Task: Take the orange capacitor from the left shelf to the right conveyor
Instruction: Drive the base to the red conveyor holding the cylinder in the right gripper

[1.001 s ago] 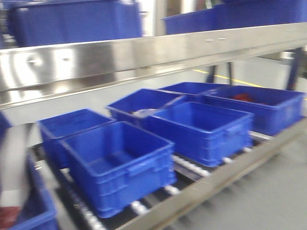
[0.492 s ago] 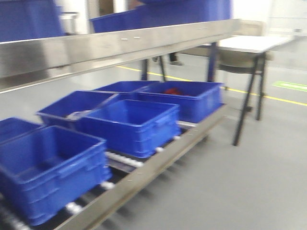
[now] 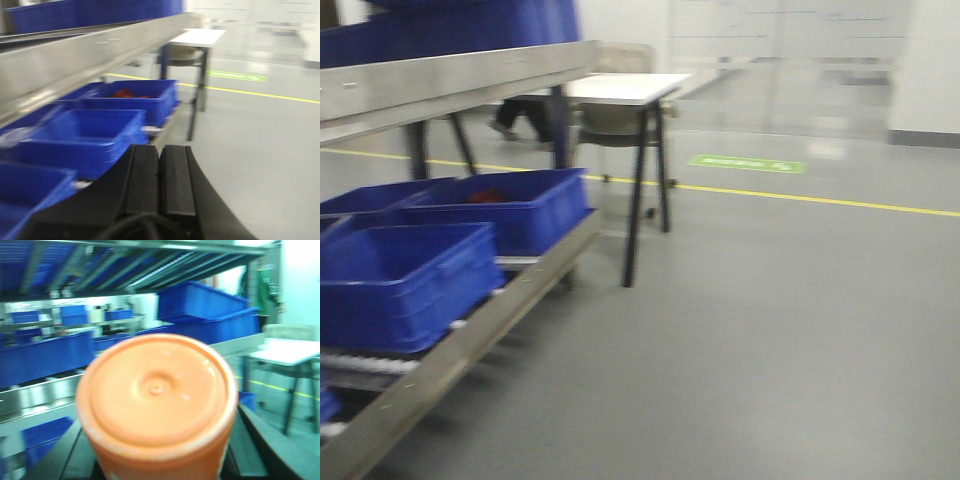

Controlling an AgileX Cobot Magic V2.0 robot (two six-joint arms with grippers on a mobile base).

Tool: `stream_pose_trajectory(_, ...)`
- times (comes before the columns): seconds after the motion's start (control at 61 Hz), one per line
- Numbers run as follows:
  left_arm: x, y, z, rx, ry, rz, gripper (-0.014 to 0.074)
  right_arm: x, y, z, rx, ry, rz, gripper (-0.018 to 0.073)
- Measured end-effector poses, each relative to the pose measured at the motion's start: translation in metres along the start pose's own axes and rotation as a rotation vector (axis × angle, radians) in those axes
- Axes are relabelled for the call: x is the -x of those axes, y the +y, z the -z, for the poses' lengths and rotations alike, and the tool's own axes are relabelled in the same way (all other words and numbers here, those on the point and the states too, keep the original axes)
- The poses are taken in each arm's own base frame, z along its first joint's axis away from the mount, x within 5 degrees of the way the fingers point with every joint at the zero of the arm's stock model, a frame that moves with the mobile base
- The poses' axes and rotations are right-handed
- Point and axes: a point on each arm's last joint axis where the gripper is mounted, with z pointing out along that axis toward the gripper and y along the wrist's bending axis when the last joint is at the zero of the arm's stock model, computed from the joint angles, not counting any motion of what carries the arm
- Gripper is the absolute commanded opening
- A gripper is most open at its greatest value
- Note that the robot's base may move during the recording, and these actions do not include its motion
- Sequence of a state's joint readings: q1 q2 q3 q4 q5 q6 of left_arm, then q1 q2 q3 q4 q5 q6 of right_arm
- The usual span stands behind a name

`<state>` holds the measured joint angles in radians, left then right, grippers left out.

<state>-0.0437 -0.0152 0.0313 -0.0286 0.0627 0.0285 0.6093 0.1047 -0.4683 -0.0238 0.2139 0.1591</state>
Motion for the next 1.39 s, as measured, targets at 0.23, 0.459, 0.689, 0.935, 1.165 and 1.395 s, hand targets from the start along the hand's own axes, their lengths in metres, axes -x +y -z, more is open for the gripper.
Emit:
stream_pose_trajectory(0.23, 0.0000, 0.0000, 0.0000, 0.000, 0.000, 0.000, -0.0125, 0.0000, 0.0000, 0.0000, 0.000, 0.000, 0.000, 0.0046)
stream_pose_trajectory(0.459, 0.0000, 0.0000, 0.0000, 0.000, 0.000, 0.000, -0.0125, 0.0000, 0.0000, 0.0000, 0.000, 0.000, 0.000, 0.0046)
stream_pose_trajectory(0.689, 0.0000, 0.0000, 0.0000, 0.000, 0.000, 0.000, -0.0125, 0.0000, 0.0000, 0.0000, 0.000, 0.000, 0.000, 0.0046)
stream_pose_trajectory(0.935, 0.0000, 0.0000, 0.0000, 0.000, 0.000, 0.000, -0.0125, 0.0000, 0.0000, 0.0000, 0.000, 0.000, 0.000, 0.0046)
stream_pose_trajectory(1.165, 0.0000, 0.0000, 0.0000, 0.000, 0.000, 0.000, -0.0125, 0.0000, 0.0000, 0.0000, 0.000, 0.000, 0.000, 0.0046)
stream_pose_trajectory(1.395, 0.0000, 0.0000, 0.0000, 0.000, 0.000, 0.000, -0.0125, 0.0000, 0.0000, 0.0000, 0.000, 0.000, 0.000, 0.0046)
